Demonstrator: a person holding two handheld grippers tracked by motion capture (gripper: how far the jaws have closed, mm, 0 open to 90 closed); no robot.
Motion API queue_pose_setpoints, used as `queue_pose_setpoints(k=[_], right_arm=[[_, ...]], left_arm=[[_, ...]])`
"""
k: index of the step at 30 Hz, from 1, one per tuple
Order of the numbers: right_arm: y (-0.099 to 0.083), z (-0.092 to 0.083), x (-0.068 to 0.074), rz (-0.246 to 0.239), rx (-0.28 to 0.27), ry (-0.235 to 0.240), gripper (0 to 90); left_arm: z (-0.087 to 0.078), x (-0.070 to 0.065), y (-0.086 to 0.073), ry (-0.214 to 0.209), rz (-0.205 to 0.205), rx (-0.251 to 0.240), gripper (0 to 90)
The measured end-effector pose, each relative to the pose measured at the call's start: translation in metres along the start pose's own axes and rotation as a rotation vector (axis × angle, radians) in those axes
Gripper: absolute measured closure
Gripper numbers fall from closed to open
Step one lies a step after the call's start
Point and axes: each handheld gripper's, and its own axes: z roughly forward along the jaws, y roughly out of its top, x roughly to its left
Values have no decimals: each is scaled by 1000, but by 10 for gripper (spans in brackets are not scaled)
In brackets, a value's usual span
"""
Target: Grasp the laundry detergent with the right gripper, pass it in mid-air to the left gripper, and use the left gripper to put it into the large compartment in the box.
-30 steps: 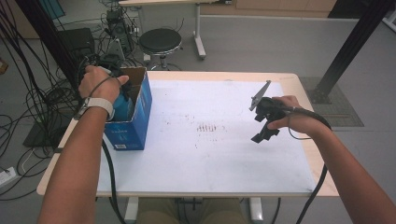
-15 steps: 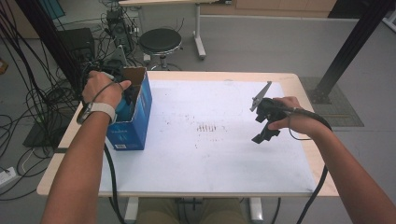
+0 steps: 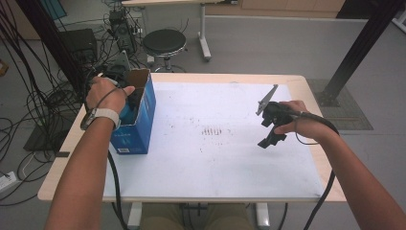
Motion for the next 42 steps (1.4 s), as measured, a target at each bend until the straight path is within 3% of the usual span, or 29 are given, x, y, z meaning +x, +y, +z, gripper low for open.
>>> queue_pose_setpoints(k=[8, 42], right_arm=[[0, 2, 0, 2, 1, 2, 94], [-3, 2, 1, 5, -1, 4, 93]], left_arm=[[8, -1, 0, 1, 10, 11, 375], [9, -2, 1, -1, 12, 19, 374]])
